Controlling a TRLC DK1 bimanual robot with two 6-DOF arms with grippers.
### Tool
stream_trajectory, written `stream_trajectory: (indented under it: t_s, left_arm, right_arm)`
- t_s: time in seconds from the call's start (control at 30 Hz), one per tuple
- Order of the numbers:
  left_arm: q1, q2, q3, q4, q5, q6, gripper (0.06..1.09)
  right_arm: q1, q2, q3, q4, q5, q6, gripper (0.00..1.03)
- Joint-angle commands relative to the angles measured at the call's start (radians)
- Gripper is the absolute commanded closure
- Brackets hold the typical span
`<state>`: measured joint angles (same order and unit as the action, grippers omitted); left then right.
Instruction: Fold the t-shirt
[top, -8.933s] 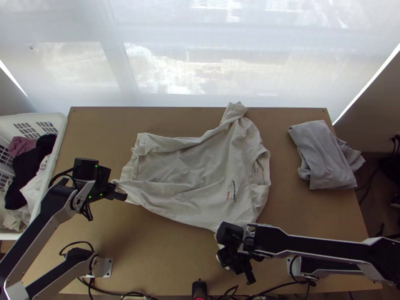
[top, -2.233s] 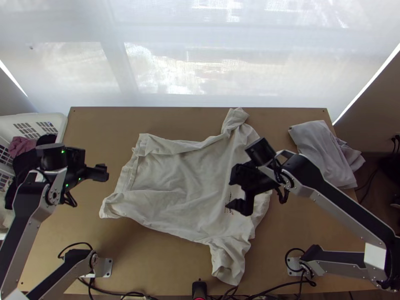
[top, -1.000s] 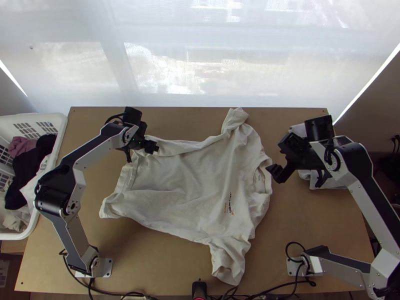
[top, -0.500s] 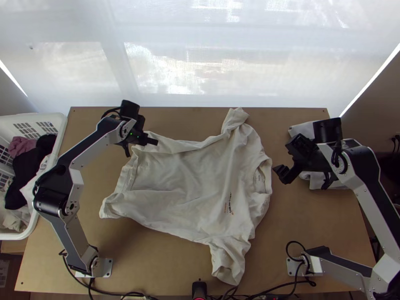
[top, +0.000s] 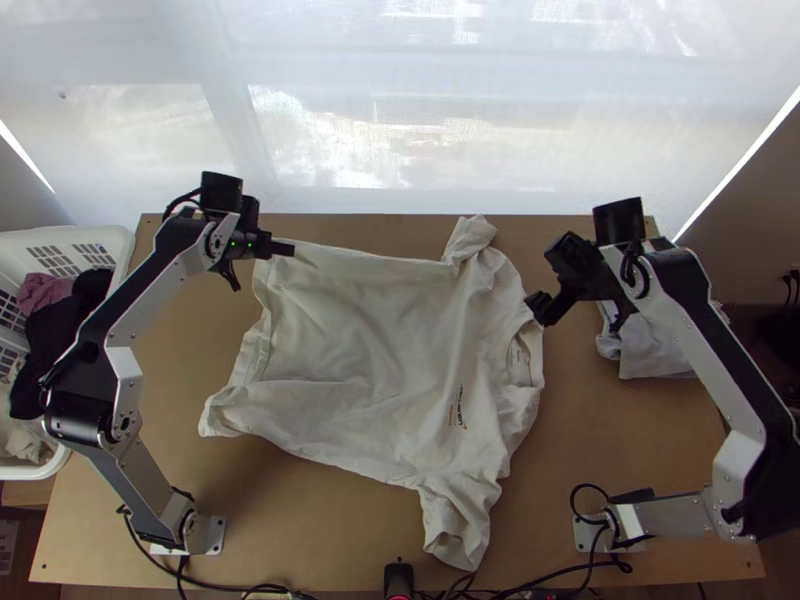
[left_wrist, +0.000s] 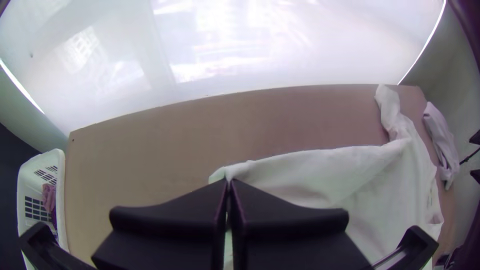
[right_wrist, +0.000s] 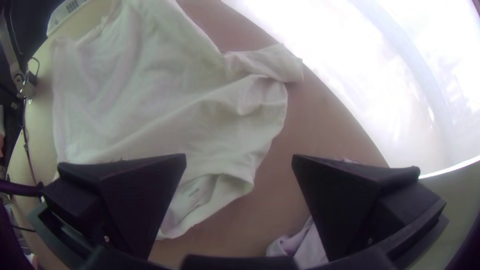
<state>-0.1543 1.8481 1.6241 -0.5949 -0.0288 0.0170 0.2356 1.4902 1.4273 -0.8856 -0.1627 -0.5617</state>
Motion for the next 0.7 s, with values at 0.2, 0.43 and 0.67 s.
stream_trajectory:
  t_s: [0.2, 0.43, 0.67]
  left_arm:
    - [0.062, 0.007, 0.080, 0.010, -0.048, -0.031, 1.05]
    - [0.056, 0.011, 0.080, 0.018, -0.091, -0.058, 1.05]
    - [0.062, 0.016, 0.080, 0.018, -0.117, -0.052, 1.05]
  right_arm:
    - [0.002, 0.513, 0.398, 0.151, -0.054, 0.016, 0.05]
    - [0.002, 0.716, 0.650, 0.149, -0.095, 0.037, 0.07]
    - [0.013, 0.874, 0.831, 0.112, -0.121, 0.032, 0.10]
